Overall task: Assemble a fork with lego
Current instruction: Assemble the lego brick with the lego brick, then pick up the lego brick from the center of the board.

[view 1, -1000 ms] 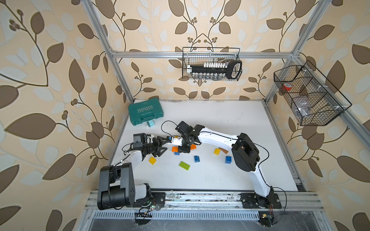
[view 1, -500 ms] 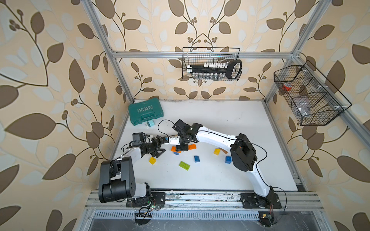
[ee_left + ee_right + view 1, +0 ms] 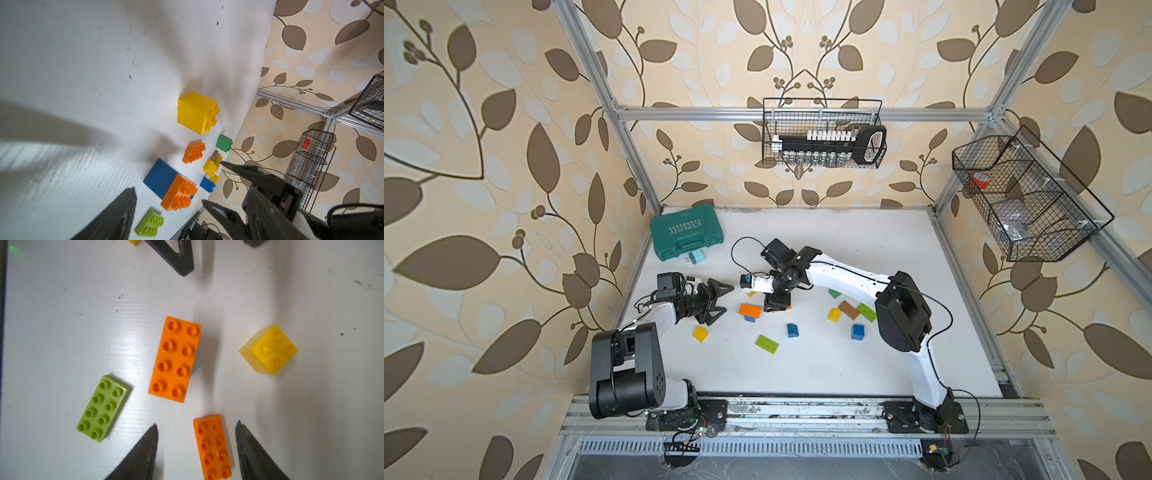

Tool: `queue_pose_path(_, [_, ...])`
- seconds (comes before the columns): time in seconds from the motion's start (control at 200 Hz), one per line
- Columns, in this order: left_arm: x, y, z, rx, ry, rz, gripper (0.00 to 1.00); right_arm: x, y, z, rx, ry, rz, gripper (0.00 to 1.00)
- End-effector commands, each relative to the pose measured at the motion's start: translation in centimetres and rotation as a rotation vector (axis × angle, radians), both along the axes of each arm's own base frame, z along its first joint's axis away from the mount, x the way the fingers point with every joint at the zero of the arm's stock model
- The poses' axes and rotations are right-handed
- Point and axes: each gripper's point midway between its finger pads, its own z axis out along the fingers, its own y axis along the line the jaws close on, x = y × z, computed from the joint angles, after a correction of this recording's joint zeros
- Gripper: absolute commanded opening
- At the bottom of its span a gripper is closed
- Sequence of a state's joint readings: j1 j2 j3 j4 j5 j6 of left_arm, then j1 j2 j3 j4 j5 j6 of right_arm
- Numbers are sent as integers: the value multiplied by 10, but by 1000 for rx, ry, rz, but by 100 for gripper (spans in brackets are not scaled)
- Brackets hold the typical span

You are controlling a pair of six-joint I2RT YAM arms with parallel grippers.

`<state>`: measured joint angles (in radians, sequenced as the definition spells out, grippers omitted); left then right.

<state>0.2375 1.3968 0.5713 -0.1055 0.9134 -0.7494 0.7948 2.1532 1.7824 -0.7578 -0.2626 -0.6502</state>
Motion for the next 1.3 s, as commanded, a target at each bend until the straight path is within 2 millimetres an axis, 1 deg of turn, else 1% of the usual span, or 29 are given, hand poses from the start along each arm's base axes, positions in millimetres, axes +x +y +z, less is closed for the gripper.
queue_pose_path(0.0, [-1,-2,7,-11,-23,-28,85,-1,-17,-9,-29,16,19,63])
queue_pose_path(0.15, [-4,-4,3,-19,-12,-31,82,2,-27,-29,-66,40,38,63])
queue_pose_path(0.265, [-4,-5,0,-31,-7,-32,80,2,-27,-38,-73,50,54,63])
queue_pose_path(0.435, [-3,-7,-2,-40,-3,-34,80,4,-27,-57,-102,71,66,63])
queue_pose_path(0.545, [-1,-6,-3,-36,1,-31,79,3,-28,-64,-109,83,70,63])
queue_pose_path(0.675, [-1,-6,-3,-34,0,-32,79,5,-24,-69,-108,76,65,60])
queue_pose_path(0.745, [-1,-6,-4,-33,2,-32,79,5,-24,-71,-116,71,64,58])
queue_pose_path(0.89, [-1,-5,-3,-29,6,-33,78,-1,-24,-76,-129,66,71,53])
queue_pose_path(1.045, [0,-4,-2,-25,4,-36,78,-3,-21,-80,-133,50,67,48])
queue_pose_path(1.1, [0,-4,-1,-25,3,-37,77,-4,-22,-82,-143,56,64,45])
queue_pose_path(1.19, [-1,-5,-1,-25,9,-41,77,-4,-26,-83,-158,55,52,35])
queue_pose_path(1.25, [-2,-5,-1,-25,12,-42,76,-4,-27,-79,-154,55,42,30])
queue_pose_path(1.295, [-2,-5,-1,-27,12,-44,75,-3,-26,-73,-141,50,35,28])
